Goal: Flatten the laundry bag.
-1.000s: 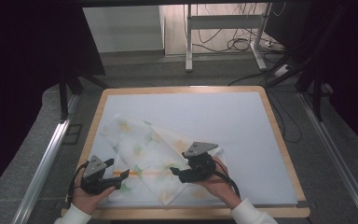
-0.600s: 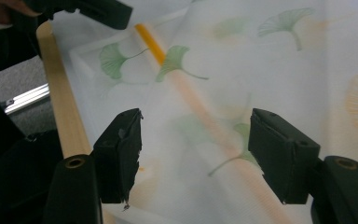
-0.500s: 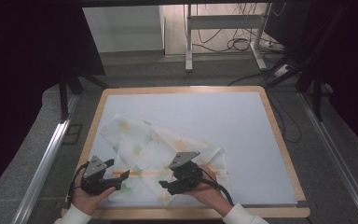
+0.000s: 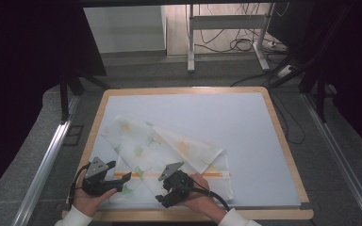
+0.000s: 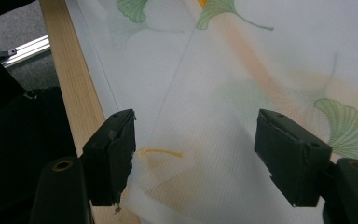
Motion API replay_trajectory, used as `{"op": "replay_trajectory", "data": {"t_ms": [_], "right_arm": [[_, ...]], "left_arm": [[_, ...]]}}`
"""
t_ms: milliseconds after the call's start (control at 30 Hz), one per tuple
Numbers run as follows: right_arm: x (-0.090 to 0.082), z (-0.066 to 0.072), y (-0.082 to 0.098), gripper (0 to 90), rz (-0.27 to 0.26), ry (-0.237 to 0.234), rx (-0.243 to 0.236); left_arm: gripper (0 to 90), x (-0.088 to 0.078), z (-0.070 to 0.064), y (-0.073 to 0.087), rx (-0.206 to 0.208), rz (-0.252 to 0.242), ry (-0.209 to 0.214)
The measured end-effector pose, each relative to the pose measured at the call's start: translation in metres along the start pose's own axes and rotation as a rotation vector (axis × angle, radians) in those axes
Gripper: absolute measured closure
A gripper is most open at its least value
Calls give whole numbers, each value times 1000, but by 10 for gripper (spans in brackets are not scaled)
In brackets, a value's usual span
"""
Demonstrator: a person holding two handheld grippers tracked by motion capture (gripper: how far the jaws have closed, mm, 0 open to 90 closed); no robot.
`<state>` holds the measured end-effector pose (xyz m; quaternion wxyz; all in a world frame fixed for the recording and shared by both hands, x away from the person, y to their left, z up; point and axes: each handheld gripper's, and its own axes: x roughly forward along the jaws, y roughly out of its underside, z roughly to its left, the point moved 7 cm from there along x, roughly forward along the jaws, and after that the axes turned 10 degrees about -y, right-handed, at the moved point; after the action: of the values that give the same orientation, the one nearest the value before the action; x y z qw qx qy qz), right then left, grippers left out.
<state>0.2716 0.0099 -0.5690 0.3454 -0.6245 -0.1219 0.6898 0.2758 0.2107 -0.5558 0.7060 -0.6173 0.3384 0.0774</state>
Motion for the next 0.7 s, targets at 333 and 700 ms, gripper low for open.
{"op": "replay_trajectory", "data": {"t_ms": [333, 700], "right_arm": [[13, 2, 5, 290, 57, 23, -14], [13, 1, 7, 373, 62, 81, -37]], "left_arm": [[222, 1, 0, 1, 4, 8, 3], [221, 3, 0, 2, 0, 15, 7]]}}
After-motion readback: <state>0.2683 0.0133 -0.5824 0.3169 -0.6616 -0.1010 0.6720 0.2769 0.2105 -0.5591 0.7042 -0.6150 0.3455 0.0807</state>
